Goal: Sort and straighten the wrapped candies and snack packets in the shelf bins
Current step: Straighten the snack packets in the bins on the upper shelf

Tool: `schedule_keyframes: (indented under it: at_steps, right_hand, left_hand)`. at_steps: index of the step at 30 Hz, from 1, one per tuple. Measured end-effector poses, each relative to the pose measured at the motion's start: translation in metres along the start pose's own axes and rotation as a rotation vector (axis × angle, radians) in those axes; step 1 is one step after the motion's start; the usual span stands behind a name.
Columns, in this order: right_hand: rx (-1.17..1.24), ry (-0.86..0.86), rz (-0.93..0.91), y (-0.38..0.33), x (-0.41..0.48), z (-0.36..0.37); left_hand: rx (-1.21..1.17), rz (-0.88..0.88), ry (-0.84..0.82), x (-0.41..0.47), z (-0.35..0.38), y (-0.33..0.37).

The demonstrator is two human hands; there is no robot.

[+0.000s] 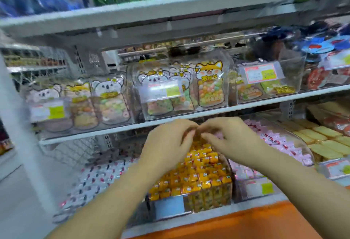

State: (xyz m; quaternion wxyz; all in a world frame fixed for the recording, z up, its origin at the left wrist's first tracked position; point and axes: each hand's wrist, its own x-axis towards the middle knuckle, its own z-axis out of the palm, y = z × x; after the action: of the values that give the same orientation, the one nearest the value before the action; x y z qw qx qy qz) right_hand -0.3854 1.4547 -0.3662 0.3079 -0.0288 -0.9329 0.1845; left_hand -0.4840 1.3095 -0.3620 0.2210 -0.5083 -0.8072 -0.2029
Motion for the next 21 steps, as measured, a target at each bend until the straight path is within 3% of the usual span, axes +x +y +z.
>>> schedule_keyframes:
  at_steps: [9, 21]
  right_hand:
    - [-0.148, 0.044, -0.064, -0.052, 0.074, -0.046]
    - [-0.37, -0.068, -0.014, -0.054, 0.133, -0.062]
  left_hand:
    - [-0.012, -0.047, 0.252, 0.011, -0.075, -0.053]
    - [0.224, 0.004, 0.208, 0.036, -0.083, -0.091]
